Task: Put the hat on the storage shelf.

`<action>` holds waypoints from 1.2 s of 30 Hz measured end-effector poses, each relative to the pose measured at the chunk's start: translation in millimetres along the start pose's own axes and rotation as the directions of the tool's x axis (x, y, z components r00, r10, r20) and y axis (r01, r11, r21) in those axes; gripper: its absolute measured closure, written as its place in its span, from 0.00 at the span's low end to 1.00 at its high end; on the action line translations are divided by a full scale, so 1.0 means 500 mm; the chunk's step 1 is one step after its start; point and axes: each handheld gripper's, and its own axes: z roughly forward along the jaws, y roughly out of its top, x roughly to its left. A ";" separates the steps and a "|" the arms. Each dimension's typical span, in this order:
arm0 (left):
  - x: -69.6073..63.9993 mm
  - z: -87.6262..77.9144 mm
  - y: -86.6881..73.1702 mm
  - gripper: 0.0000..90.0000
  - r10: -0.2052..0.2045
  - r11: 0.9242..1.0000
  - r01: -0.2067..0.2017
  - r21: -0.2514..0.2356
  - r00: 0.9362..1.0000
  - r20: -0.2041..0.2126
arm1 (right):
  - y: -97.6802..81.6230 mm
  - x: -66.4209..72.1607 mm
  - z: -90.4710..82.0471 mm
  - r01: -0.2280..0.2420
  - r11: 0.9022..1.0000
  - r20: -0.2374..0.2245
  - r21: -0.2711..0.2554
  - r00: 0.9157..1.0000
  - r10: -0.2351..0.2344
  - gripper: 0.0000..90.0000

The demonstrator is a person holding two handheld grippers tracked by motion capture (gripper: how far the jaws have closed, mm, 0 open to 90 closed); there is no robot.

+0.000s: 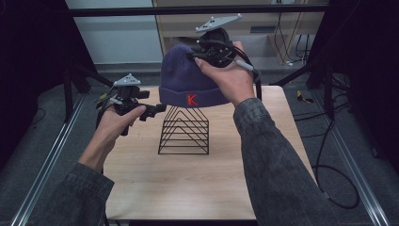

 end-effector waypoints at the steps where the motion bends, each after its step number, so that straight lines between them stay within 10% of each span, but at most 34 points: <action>1: 0.000 0.000 0.000 0.07 0.000 1.000 0.000 0.000 1.000 0.000 | 0.000 0.000 0.000 0.000 1.000 0.000 0.000 1.000 0.000 0.88; 26: -0.005 0.031 -0.011 0.04 -0.001 1.000 0.001 -0.003 0.998 0.066 | 0.000 0.038 -0.007 0.004 1.000 -0.078 -0.023 0.997 -0.006 0.88; 36: -0.019 0.041 -0.009 0.63 0.032 0.999 -0.032 -0.004 0.999 0.012 | -0.020 0.027 -0.003 -0.015 1.000 -0.083 -0.014 0.996 0.014 0.88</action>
